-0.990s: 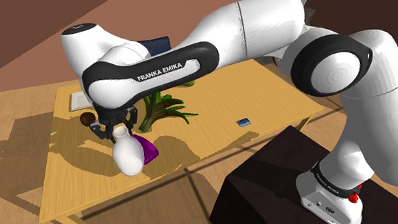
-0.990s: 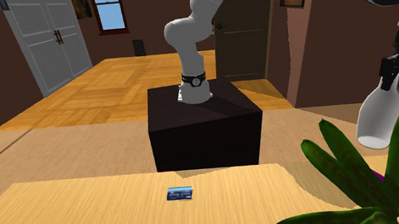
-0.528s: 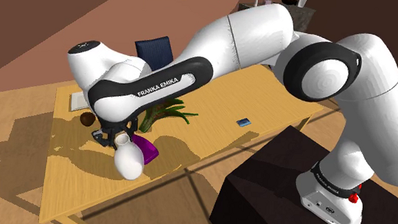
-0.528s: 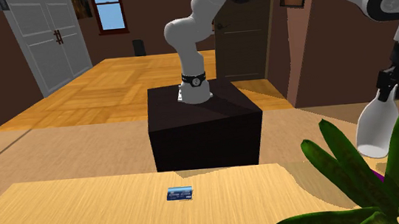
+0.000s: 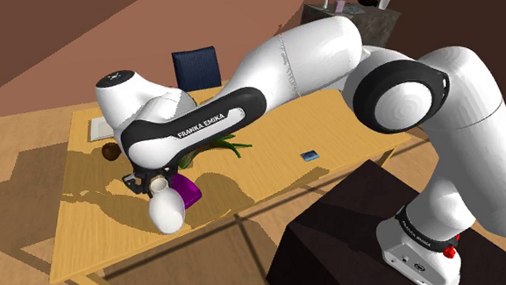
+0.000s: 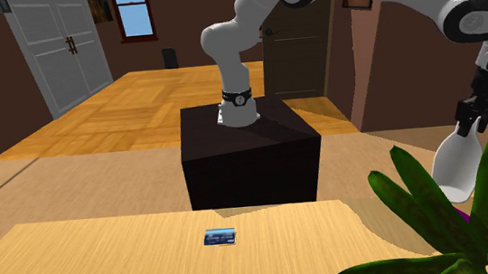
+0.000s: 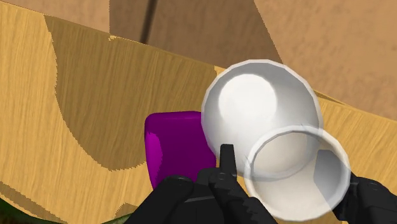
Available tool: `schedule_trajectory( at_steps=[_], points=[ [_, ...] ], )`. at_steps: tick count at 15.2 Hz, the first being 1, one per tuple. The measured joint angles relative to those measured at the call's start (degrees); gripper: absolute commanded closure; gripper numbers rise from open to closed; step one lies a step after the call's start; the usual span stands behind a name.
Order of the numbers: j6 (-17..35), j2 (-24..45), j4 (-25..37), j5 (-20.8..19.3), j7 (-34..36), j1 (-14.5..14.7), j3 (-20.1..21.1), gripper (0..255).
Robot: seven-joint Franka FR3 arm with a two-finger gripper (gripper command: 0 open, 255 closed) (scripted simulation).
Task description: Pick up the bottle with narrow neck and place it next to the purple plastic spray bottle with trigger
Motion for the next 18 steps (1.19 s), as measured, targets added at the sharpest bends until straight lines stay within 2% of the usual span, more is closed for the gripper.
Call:
schedule_trajectory(
  at_steps=[5,6,12,18],
  points=[
    [0.12,0.08,-0.02,-0.02,0.01,0.01,-0.01,255],
    [0.13,0.08,-0.02,-0.02,0.02,0.02,-0.01,0],
    [0.14,0.06,-0.01,-0.02,0.02,0.02,-0.01,0],
    [-4.76,-2.87,2.06,0.56,-0.33,-0.12,0.44,0]
  ],
)
